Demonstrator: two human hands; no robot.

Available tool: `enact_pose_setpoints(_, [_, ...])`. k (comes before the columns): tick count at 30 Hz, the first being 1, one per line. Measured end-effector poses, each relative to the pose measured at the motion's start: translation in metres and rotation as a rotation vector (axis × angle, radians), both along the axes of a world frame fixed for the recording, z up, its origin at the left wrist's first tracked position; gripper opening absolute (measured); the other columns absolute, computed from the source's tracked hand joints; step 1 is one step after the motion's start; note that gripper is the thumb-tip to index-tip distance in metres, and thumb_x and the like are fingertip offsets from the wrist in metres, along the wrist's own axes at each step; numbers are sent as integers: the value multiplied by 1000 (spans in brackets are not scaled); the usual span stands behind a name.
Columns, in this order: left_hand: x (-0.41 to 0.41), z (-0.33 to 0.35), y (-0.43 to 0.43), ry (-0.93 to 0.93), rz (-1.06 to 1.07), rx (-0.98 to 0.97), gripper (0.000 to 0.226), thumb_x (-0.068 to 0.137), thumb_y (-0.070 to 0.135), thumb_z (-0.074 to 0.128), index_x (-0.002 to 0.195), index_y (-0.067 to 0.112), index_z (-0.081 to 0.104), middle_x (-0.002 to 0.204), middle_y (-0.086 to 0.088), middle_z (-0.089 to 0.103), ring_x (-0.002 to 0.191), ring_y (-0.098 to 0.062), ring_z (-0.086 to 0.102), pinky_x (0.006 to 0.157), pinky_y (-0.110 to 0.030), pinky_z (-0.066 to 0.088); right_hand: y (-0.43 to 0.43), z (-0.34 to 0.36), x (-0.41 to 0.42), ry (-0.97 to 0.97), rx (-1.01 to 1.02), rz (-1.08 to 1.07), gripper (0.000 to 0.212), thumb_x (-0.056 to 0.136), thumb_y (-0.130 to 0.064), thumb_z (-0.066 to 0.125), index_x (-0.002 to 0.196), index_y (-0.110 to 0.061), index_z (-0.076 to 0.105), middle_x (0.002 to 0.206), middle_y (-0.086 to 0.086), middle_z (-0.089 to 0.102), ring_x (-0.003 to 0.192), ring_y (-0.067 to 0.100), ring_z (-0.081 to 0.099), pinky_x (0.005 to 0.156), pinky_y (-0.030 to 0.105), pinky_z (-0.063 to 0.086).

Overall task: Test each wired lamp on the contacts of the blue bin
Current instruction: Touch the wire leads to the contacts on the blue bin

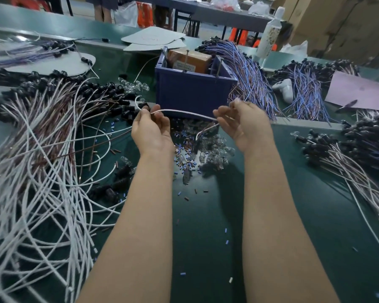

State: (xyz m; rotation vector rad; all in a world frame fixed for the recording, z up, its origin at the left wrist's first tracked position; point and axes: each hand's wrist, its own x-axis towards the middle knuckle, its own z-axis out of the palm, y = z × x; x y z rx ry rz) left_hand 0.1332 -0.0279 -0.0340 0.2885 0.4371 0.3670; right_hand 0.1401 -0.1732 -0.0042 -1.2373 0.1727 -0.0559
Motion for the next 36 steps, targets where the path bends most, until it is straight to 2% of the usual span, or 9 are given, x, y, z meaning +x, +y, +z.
enact_pose_setpoints(2, [-1, 1, 1, -40, -29, -85, 13, 101, 10, 41, 109, 4, 50, 74, -5, 58, 41, -3, 50, 39, -13, 41, 0, -10, 2, 29, -8, -24, 17, 100, -13, 45, 85, -9, 50, 71, 6, 63, 57, 14, 66, 50, 19, 54])
enact_pose_setpoints(6, [-3, 1, 0, -79, -71, -72, 15, 101, 10, 41, 107, 0, 52, 71, -6, 65, 44, -4, 57, 45, -15, 48, -1, -23, 9, -42, -293, -131, 18, 97, -16, 52, 79, -17, 54, 73, -2, 60, 62, 7, 53, 58, 19, 44])
enact_pose_setpoints(10, [0, 2, -9, -10, -123, 264, 12, 102, 12, 41, 98, 10, 52, 71, 0, 65, 49, -2, 56, 50, -15, 49, 8, -27, 9, -115, -383, -124, 16, 97, -14, 51, 82, -18, 52, 76, -1, 66, 68, 5, 61, 54, 7, 43])
enact_pose_setpoints(14, [2, -1, -19, 49, -121, 644, 18, 101, 12, 43, 91, 19, 56, 66, 7, 59, 50, 1, 49, 56, -16, 44, 18, -28, 10, -208, -469, -115, 7, 95, -9, 53, 89, -12, 54, 80, 9, 67, 71, 10, 63, 69, 15, 48])
enact_pose_setpoints(18, [3, -3, -19, 30, -115, 771, 17, 100, 11, 45, 97, 18, 60, 63, 6, 54, 50, -2, 44, 53, -17, 39, 20, -29, 11, -253, -509, -104, 13, 94, -9, 54, 106, -9, 59, 82, 8, 67, 69, 4, 62, 60, 7, 46])
enact_pose_setpoints(22, [1, -3, -23, -4, -123, 859, 16, 99, 11, 46, 100, 16, 62, 61, 5, 51, 47, 0, 42, 51, -15, 36, 24, -29, 12, -261, -550, -94, 29, 95, -11, 53, 123, -10, 56, 75, -1, 65, 76, 10, 62, 72, 19, 49])
enact_pose_setpoints(28, [2, -6, -27, -10, -42, 1122, 16, 98, 12, 48, 102, 17, 62, 61, 8, 54, 54, 4, 50, 58, -11, 41, 26, -31, 13, -249, -503, -80, 36, 94, -8, 53, 129, -12, 53, 70, -4, 63, 64, 4, 57, 67, 18, 47])
enact_pose_setpoints(31, [2, -8, -30, -24, -4, 1222, 18, 98, 13, 47, 107, 14, 63, 61, 10, 55, 56, 3, 50, 61, -11, 42, 24, -31, 11, -233, -489, -72, 36, 93, -8, 53, 128, -13, 54, 73, 2, 64, 64, 12, 54, 63, 21, 45])
enact_pose_setpoints(36, [-2, -9, -33, -26, 100, 1363, 21, 99, 13, 46, 110, 11, 64, 63, 13, 55, 57, 8, 52, 61, -7, 41, 23, -29, 10, -222, -467, -60, 35, 92, -7, 53, 127, -13, 55, 93, 32, 66, 73, 24, 54, 70, 34, 47])
